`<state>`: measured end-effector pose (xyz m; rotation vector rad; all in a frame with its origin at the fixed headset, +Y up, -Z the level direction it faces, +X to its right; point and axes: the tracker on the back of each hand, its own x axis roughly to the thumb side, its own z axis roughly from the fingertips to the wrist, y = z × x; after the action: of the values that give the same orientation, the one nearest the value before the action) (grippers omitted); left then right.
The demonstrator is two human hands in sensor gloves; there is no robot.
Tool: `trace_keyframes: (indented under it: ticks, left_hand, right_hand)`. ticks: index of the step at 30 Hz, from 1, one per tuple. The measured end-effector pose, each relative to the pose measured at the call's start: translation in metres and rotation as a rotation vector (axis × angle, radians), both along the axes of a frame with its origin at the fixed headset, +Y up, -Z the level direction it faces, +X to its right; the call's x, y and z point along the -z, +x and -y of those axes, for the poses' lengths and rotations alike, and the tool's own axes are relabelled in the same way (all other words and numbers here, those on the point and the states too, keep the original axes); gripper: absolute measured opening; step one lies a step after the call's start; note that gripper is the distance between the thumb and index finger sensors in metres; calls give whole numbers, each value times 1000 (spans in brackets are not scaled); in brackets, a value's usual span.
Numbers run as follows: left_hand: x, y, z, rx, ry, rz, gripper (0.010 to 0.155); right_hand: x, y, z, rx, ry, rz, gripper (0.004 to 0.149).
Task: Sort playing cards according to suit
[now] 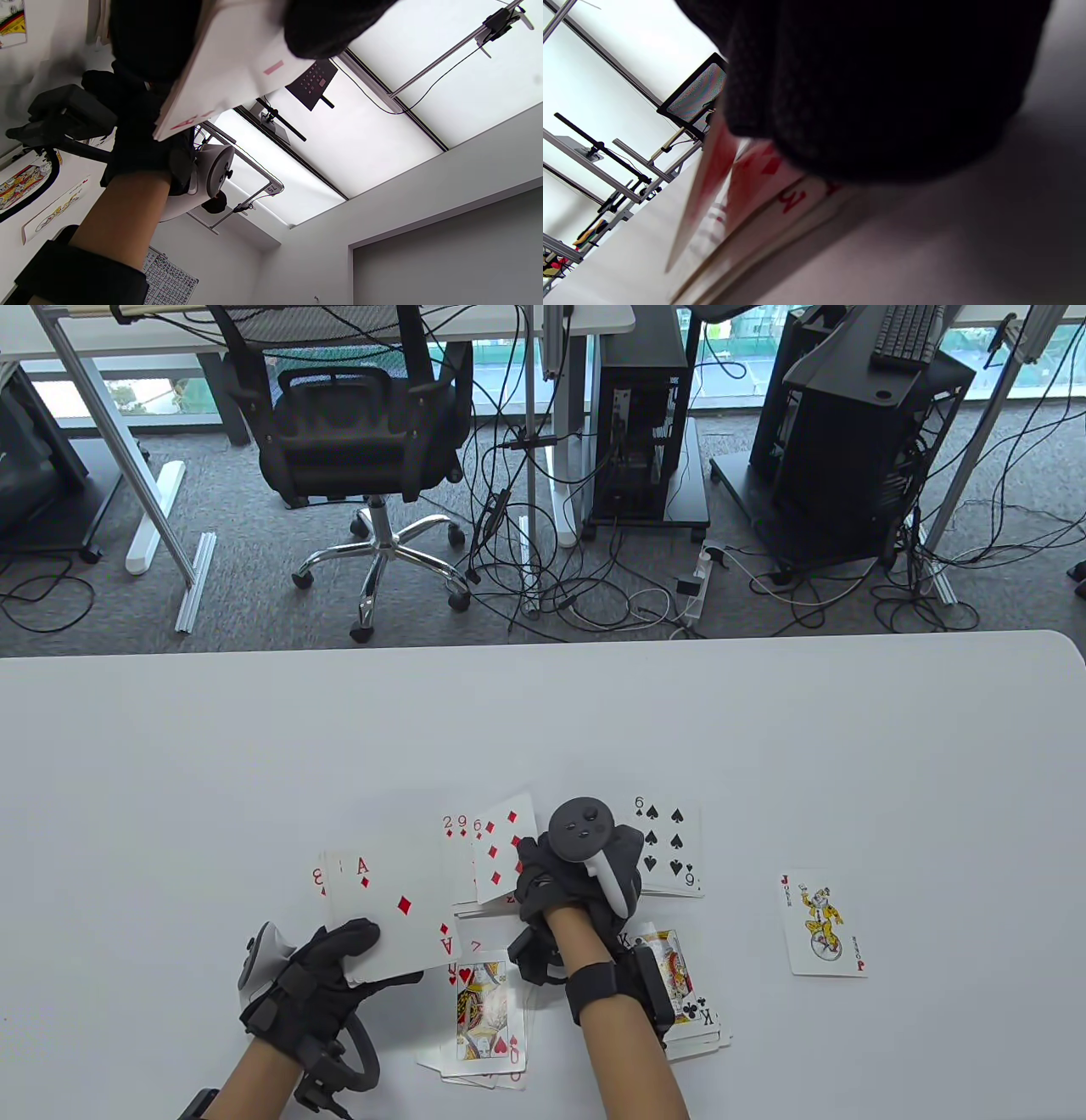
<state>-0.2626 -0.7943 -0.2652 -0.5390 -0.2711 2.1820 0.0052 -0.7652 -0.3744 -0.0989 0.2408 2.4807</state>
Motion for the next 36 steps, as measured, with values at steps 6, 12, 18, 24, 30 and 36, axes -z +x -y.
trace_keyframes:
  ticks: [6, 12, 18, 24, 30, 36]
  left_hand:
    - [0, 0, 0, 0, 0, 3, 57]
    - [0, 0, 0, 1, 4, 5, 57]
    - [0, 0, 0, 4, 2, 7, 57]
    - [0, 1, 1, 13, -8, 5, 57]
    - [-1, 2, 2, 21, -20, 8, 57]
    - [-1, 2, 2, 22, -22, 6, 58]
  right_hand:
    - [3, -26, -1, -392, -27, -86, 58]
    - [4, -36, 2, -527, -49, -110, 62]
    - [1, -25, -12, -436, -75, -113, 63]
    - [-16, -12, -39, -223, 91, -201, 60]
    - [-58, -18, -47, 189, 264, -329, 61]
    - [-91, -38, -39, 369, 216, -463, 80]
